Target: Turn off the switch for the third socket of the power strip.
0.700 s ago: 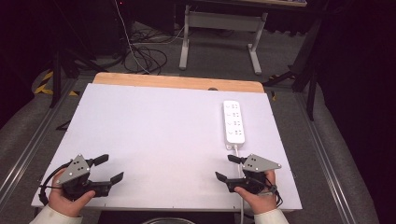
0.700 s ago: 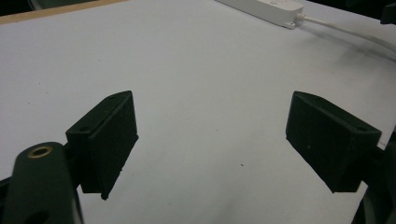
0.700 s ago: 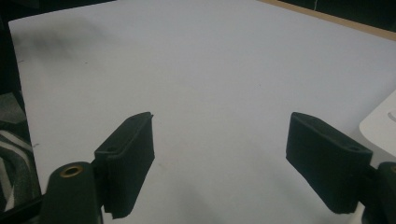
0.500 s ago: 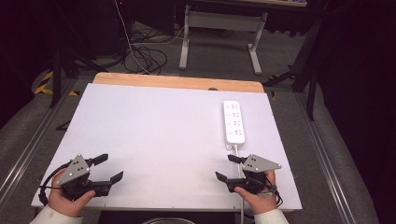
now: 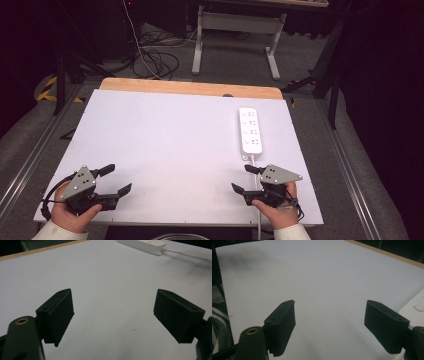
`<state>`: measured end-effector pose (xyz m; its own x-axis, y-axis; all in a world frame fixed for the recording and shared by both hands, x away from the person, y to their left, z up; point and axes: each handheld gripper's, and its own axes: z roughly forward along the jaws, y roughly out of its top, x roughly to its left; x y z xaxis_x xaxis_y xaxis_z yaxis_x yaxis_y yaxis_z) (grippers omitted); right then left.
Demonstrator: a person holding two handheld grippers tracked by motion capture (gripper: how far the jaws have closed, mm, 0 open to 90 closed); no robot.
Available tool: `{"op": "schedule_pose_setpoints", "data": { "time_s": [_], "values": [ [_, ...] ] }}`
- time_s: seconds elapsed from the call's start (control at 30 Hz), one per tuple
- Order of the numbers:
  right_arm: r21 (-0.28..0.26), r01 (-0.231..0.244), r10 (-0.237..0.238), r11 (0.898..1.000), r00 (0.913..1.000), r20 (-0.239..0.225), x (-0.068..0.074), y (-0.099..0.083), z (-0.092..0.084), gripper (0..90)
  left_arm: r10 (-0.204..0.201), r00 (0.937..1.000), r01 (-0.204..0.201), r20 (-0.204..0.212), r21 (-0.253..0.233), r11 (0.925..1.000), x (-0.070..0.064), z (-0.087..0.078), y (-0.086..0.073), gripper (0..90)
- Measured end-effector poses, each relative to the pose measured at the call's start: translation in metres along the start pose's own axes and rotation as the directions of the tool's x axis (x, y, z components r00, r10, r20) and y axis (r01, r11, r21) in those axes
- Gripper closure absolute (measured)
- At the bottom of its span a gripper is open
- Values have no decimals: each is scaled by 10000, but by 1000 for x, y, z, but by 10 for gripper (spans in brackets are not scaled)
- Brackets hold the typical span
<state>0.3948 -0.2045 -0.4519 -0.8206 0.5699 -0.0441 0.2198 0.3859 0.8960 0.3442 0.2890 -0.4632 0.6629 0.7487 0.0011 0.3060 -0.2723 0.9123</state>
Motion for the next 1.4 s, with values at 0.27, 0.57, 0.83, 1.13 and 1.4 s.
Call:
{"op": "schedule_pose_setpoints", "data": {
  "time_s": [0.27,0.57,0.83,1.13,1.4],
  "values": [
    [227,140,-136,9996,9998,-149,-2,11,-4,294,20,10000,-20,-47,20,10000,0,0,0,167],
    [399,80,-79,9992,10000,-8,-12,29,-11,320,-115,9999,115,-120,27,9999,0,0,0,179],
    [555,271,-282,9981,9994,201,-20,42,-10,322,-124,9999,124,-91,-17,9999,0,1,-1,176],
    [887,542,-557,9946,9983,145,-27,55,-9,419,-145,9998,145,-119,-66,9999,0,1,-1,175],
    [1004,527,-524,9936,9986,-55,-46,69,-4,825,-52,9998,53,-188,36,10000,1,0,-2,202]
  ]
}}
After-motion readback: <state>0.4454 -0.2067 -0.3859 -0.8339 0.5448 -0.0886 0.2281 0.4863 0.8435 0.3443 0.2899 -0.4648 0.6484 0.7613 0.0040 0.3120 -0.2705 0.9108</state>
